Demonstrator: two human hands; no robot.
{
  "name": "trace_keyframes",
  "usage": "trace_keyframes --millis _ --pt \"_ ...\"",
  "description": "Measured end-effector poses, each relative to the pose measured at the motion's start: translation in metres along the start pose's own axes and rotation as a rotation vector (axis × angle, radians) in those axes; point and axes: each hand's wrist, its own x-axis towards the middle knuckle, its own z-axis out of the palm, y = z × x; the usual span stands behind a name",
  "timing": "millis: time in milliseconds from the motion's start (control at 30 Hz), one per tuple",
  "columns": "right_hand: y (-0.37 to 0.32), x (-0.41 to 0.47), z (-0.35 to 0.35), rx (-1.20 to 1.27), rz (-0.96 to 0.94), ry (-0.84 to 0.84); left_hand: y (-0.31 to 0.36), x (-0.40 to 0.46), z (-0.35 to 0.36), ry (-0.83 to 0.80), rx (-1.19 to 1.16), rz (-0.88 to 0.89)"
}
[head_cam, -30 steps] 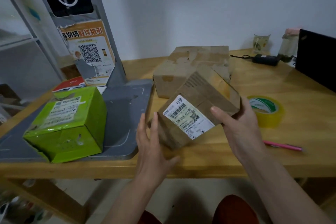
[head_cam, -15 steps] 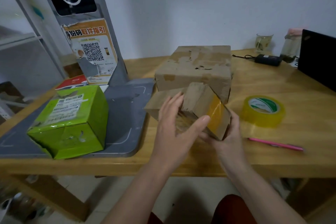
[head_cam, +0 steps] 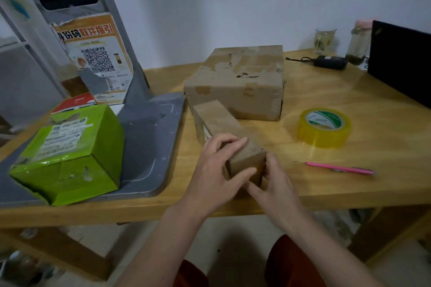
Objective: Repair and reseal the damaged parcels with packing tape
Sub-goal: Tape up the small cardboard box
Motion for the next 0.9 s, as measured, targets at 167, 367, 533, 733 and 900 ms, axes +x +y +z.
trace_keyframes --millis 167,367,533,733,900 --pt "-0.006 -0.005 0.005 -0.191 -0.104 0.065 0.0 0.01 -0.009 -0.091 0.119 0.004" --pt "-0.005 -0.002 -0.007 -0.258 -0.169 0.054 0.018 0.009 0.014 -0.018 0.627 0.146" --pt "-0.002 -0.002 -0.005 -0.235 -0.299 0.113 0.017 0.01 0.01 -0.019 0.513 0.171" --pt "-0.017 0.004 0.001 -0.256 -0.488 0.115 0.012 -0.009 0.009 0.217 0.2 -0.157" --pt "-0.021 0.01 -0.001 -0.179 -0.433 0.106 0.007 -0.013 0.004 0.207 0.237 -0.173"
